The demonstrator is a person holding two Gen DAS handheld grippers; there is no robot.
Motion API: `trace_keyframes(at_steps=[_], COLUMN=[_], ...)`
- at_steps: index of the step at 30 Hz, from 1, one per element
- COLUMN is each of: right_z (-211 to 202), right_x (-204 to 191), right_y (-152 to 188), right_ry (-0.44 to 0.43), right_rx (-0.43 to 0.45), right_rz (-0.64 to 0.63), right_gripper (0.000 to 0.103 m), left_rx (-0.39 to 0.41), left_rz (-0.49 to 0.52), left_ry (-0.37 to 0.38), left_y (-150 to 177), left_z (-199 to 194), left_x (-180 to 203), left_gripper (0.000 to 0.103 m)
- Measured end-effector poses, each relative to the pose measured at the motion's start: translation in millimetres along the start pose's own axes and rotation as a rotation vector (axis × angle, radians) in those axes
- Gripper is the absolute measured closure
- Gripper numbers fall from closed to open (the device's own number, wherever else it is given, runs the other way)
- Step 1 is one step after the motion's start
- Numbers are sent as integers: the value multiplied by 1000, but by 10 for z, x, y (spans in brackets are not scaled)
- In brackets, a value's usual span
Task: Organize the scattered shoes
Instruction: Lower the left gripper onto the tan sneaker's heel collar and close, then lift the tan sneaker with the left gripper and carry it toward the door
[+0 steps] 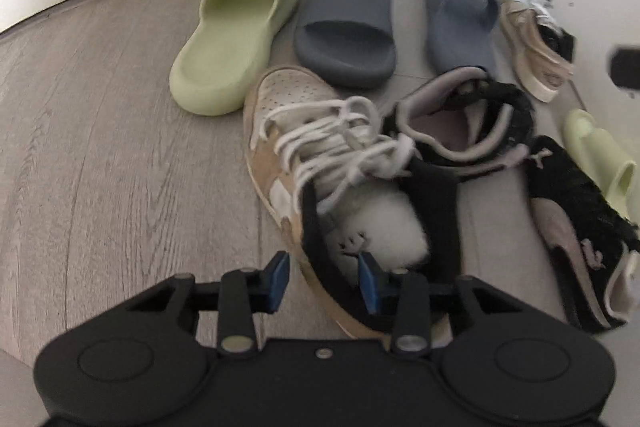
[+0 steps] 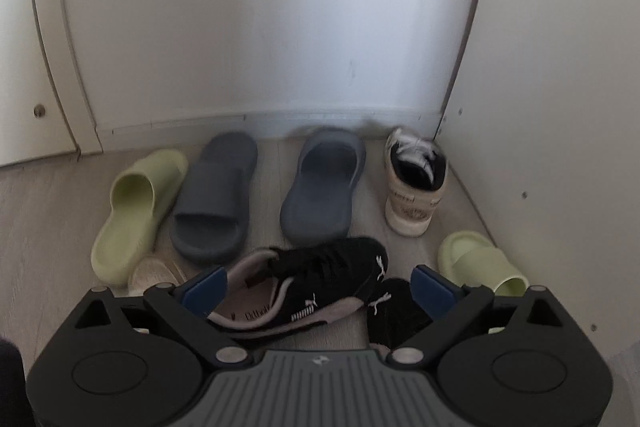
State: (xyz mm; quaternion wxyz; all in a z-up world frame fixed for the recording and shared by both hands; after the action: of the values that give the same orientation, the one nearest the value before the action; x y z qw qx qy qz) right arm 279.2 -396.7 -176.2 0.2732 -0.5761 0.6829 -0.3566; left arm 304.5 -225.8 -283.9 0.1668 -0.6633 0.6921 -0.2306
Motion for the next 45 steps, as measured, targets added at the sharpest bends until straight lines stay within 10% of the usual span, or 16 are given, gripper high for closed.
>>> trace_keyframes(at_steps=[8,15,26,45], right_z=[394,671,497,-470], right_x=[3,-265,-547,-750], right_y=[172,150,-57,819], right_ry=[-20,-2,98,-54], right_rx=[-102,-159,-124,124], right_rz=[30,-5,-30,119], right_gripper=[7,8,8,13], left_rx=[-53,-99,-130,105], left_rz=[-24,-64,-84,-70], left_ry=[-78,-82,-91,-185], left_y=[-123,-166,-113,189], left_z=[257,284,126,-298], left_x=[-88,-65,-474,-1192], left_gripper=[62,89,89,89])
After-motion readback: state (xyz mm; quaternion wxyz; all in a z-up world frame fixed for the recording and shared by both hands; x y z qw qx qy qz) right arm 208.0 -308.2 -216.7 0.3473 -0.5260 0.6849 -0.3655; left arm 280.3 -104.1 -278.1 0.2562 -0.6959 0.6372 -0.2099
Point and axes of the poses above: each gripper's, at about its wrist camera, not at the fingertips, and z roughly the way its jaws point, x to its right, y to its underside, the point moved 4 cm from there along z, roughly the way its jaws point, and after that the axes turned 11 degrees about x, right-handed, at the moved point
